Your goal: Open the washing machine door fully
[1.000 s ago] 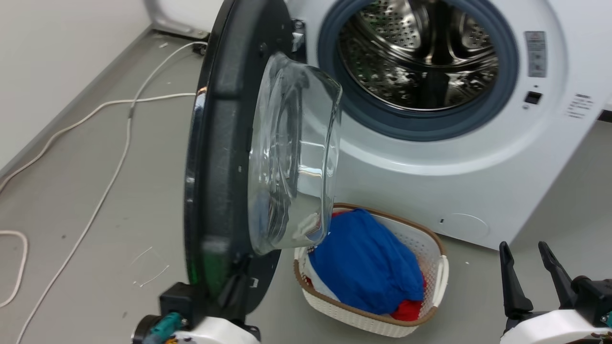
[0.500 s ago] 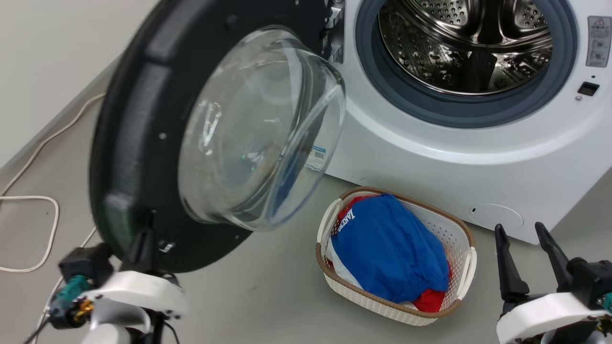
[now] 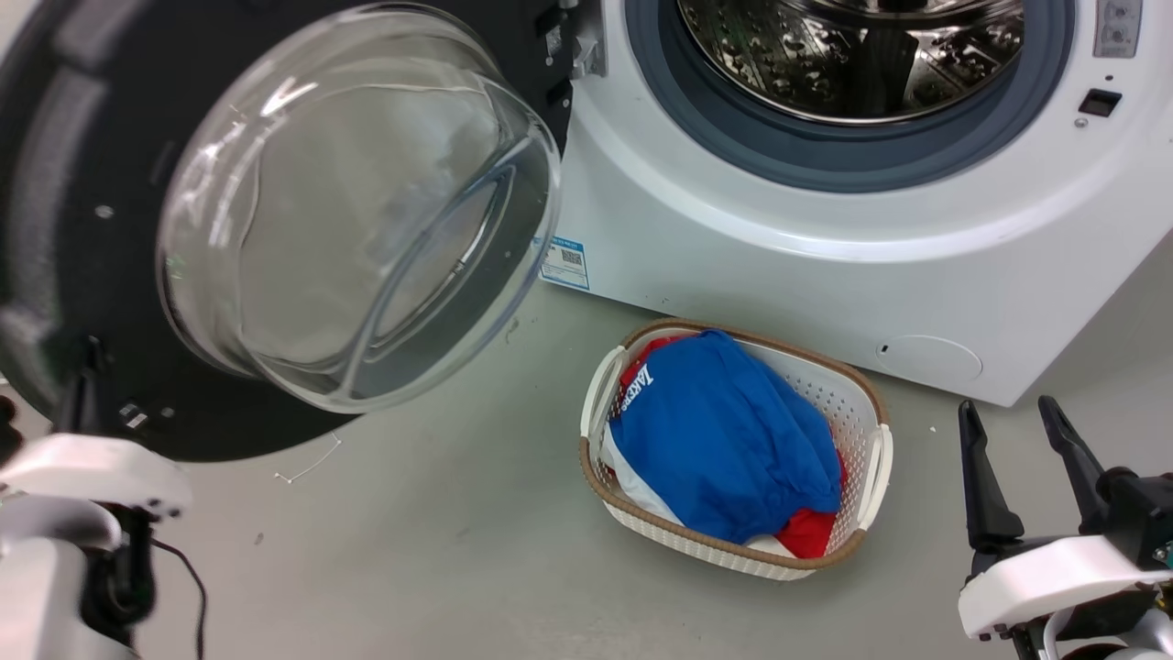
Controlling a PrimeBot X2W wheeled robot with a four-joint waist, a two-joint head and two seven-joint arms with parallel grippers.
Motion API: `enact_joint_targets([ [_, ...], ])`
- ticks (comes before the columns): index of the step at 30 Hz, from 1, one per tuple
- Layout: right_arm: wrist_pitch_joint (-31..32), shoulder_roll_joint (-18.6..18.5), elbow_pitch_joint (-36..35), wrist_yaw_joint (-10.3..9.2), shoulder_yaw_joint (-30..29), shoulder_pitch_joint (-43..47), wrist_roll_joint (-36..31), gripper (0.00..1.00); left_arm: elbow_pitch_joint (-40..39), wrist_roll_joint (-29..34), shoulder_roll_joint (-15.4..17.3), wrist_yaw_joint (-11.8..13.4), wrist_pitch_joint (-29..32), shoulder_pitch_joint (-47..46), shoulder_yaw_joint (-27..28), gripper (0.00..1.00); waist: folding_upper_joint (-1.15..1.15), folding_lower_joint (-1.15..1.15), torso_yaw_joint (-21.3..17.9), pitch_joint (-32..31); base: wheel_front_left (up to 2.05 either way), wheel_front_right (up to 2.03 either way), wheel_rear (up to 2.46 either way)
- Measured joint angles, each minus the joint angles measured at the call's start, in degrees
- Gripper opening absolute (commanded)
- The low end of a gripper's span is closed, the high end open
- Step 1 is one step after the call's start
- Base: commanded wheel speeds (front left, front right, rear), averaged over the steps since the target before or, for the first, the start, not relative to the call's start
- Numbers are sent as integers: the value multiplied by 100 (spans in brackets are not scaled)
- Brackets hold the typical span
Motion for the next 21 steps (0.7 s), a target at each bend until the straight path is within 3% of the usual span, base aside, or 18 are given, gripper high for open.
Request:
enact_joint_targets([
  [13,-9,0,36,0,-8,-168,-10,100,1600,-127,419,-359,-84,-1148,143,0,0,0,-159,130,0,0,0],
  [21,-109,0,175,0,-35,-103,75,100,1896,-23,389,-425,-275,-1133,130,0,0,0,-238,-80,0,0,0],
])
